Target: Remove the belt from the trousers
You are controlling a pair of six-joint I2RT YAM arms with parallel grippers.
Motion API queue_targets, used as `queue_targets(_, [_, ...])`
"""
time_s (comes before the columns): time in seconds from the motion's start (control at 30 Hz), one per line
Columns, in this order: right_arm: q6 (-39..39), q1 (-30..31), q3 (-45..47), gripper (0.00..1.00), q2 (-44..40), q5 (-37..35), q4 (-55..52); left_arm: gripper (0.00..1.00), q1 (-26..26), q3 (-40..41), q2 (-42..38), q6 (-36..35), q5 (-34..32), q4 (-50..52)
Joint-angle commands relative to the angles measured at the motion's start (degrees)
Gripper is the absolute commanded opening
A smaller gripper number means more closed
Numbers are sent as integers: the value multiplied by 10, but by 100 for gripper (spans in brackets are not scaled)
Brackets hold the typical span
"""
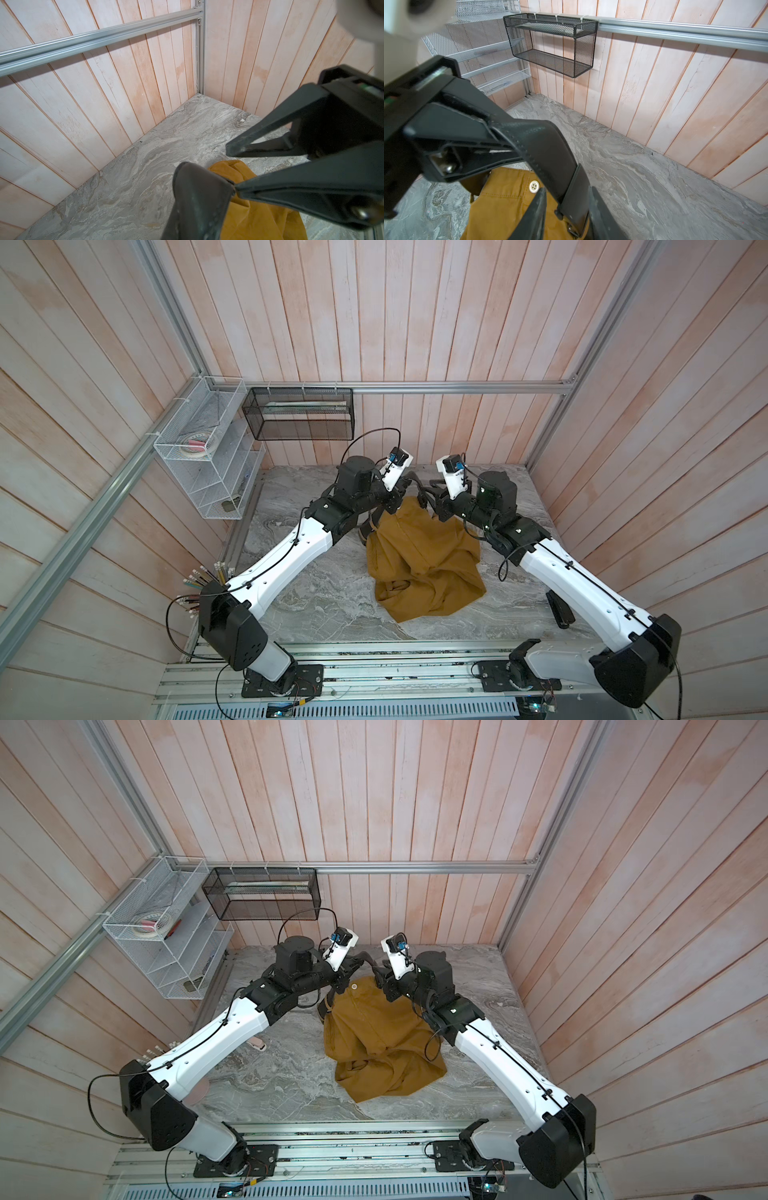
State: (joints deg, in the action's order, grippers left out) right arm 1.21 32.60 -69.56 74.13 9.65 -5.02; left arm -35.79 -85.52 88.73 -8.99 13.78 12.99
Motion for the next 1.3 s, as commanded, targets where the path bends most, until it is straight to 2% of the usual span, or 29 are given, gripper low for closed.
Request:
queue_targets(0.0, [14,3,-21,33,18,-9,-27,0,-2,-27,-4,1,4,-24])
queue_targets(0.2, [12,3,-22,30,27,-7,-31,0,-3,-28,-4,1,4,-25])
queue_targets(0.4, [11,3,-14,37,24,-3,-31,0,-2,-32,2,1,6,-24])
queue_targets(1.07, [-7,3,-6,38,28,24,-14,0,-6,-36,7,-1,4,-17])
queue_targets(1.27, [-6,3,-7,26,37,16,-17,0,-7,-34,4,0,4,-17])
